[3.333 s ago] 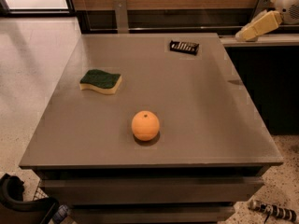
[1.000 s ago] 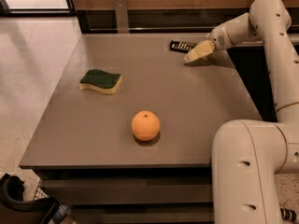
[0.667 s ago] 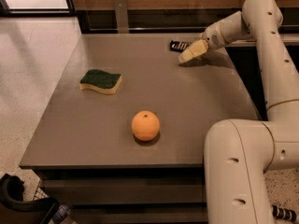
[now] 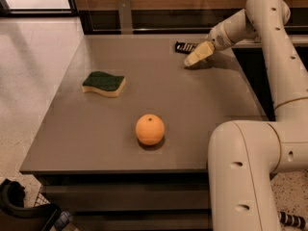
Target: Move rxbar chocolate near orange
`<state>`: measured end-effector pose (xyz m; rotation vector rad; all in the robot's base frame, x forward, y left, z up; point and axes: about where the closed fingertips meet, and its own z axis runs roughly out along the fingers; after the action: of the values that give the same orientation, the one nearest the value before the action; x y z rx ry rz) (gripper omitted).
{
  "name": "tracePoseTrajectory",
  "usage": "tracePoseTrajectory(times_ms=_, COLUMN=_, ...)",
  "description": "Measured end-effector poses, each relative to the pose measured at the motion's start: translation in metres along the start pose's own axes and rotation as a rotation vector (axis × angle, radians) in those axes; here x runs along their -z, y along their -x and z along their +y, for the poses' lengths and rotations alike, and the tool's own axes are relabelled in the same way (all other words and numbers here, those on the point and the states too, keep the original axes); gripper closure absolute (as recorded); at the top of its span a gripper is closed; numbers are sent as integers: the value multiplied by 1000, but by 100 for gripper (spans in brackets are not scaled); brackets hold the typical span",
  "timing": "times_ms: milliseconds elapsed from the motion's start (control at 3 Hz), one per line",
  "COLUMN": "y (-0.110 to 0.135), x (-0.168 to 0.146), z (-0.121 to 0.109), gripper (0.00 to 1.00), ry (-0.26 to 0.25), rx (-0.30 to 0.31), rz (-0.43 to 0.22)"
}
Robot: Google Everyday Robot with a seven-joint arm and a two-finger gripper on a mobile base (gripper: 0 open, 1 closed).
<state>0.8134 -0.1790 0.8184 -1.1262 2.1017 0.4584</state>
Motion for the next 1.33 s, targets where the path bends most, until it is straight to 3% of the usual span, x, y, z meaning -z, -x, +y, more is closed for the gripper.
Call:
tracePoseTrajectory(times_ms=333, y=-6, x=6, z=2, gripper=0, ry=-10, rx=1, rz=66)
tracePoseTrajectory(times_ms=667, y=-7, x=5, z=2, gripper=0, ry=-9, rx=1, rz=67)
tracePoseTrajectory(times_ms=1333, y=-22, x=-3, z=6, gripper=0, ry=23, rx=-63, rz=70)
